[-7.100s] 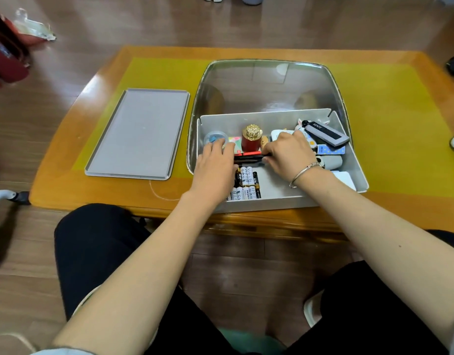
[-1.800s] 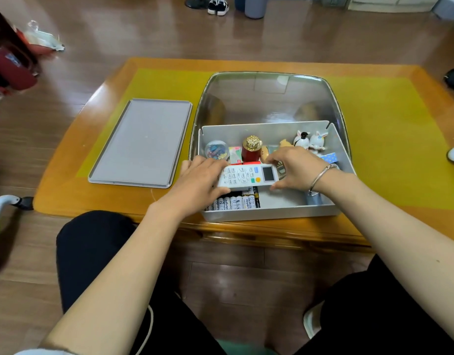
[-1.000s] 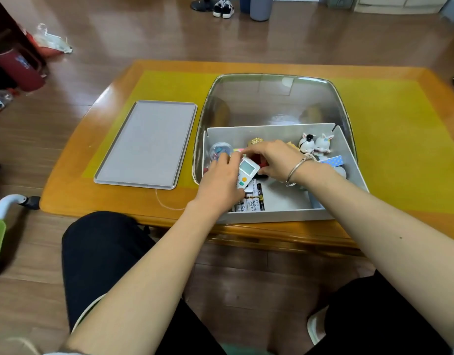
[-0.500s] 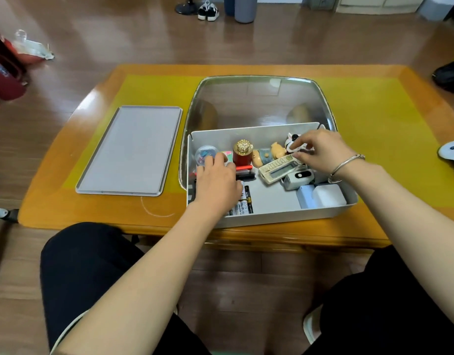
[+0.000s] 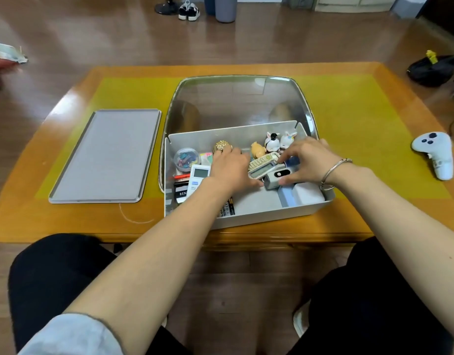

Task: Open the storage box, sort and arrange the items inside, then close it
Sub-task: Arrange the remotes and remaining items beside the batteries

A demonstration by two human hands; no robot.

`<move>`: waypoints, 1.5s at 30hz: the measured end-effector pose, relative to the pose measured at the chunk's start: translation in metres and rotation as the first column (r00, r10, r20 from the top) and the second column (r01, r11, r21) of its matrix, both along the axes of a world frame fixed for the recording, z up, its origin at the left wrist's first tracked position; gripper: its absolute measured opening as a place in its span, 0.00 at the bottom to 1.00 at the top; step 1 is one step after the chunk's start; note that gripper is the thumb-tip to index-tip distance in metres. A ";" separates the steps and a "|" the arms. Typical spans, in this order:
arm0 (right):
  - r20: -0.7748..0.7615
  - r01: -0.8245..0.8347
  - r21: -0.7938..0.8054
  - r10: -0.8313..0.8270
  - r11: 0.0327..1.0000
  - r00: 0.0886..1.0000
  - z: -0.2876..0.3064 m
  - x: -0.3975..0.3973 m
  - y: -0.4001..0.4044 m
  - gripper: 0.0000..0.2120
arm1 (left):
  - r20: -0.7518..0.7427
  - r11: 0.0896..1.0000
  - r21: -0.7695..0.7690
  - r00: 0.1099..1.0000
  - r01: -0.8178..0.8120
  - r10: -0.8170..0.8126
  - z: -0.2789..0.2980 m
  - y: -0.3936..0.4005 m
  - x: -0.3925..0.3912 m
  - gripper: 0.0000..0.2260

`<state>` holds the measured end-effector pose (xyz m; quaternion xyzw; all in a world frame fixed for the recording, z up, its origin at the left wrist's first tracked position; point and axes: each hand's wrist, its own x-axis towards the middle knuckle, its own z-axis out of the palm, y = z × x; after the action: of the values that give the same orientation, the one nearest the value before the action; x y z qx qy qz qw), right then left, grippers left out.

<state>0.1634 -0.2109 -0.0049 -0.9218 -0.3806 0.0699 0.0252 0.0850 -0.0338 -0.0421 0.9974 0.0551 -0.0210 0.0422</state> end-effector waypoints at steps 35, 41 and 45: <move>0.083 0.062 0.423 -0.107 0.904 0.991 0.012 -0.005 -0.010 0.20 | 0.121 0.972 -0.233 0.993 0.015 0.014 -0.017 -0.005 0.006 0.23; 0.067 0.126 0.557 -0.196 0.821 0.978 0.011 0.003 -0.012 0.18 | 0.124 0.975 -0.220 0.992 0.023 0.005 -0.015 -0.009 0.002 0.28; 0.080 0.083 0.527 -0.146 0.846 0.986 0.007 0.003 -0.007 0.19 | 0.207 0.970 -0.245 0.977 0.006 0.047 -0.006 -0.001 -0.010 0.28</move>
<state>0.1664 -0.2179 0.0023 -0.9038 -0.3303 -0.0915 0.2561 0.0752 -0.0349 -0.0478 0.9805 0.0576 0.0791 0.1704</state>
